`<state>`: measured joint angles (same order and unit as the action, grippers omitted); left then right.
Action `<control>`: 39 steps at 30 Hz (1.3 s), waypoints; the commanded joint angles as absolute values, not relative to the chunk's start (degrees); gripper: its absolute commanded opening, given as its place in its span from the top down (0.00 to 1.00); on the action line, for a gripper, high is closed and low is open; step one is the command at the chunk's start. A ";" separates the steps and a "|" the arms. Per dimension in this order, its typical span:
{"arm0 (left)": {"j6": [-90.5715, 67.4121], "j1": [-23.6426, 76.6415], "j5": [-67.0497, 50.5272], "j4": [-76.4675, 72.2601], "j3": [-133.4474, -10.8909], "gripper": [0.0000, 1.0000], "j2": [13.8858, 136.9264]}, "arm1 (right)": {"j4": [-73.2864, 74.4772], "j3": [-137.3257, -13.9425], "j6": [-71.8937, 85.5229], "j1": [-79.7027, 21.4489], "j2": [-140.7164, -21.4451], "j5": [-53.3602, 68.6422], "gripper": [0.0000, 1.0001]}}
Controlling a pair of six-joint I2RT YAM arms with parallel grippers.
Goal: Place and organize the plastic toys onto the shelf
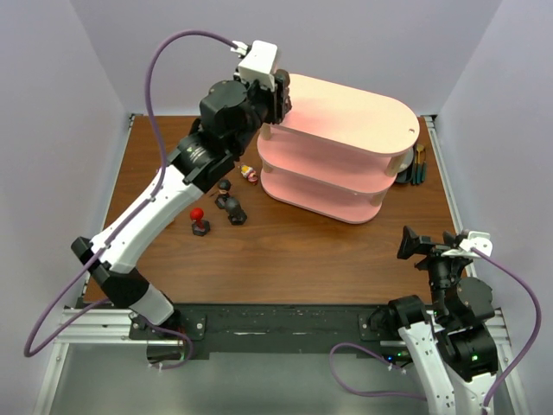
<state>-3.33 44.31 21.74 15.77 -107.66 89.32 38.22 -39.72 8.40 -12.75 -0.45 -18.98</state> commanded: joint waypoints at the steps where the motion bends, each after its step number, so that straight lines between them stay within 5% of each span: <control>1: -2.72 42.81 23.03 11.60 -113.11 0.94 92.45 | 37.18 -39.55 8.96 -13.10 1.14 -20.13 0.01; 31: -12.92 37.71 15.38 18.28 -122.34 0.89 103.54 | 36.91 -39.20 9.14 -14.15 1.14 -20.21 0.01; 39: -12.83 37.79 14.94 17.67 -120.77 0.70 103.27 | 36.91 -39.20 9.05 -14.15 1.23 -20.21 0.01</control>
<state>-12.03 38.20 15.59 19.14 -120.16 103.83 38.20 -39.24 8.60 -13.87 -0.45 -18.98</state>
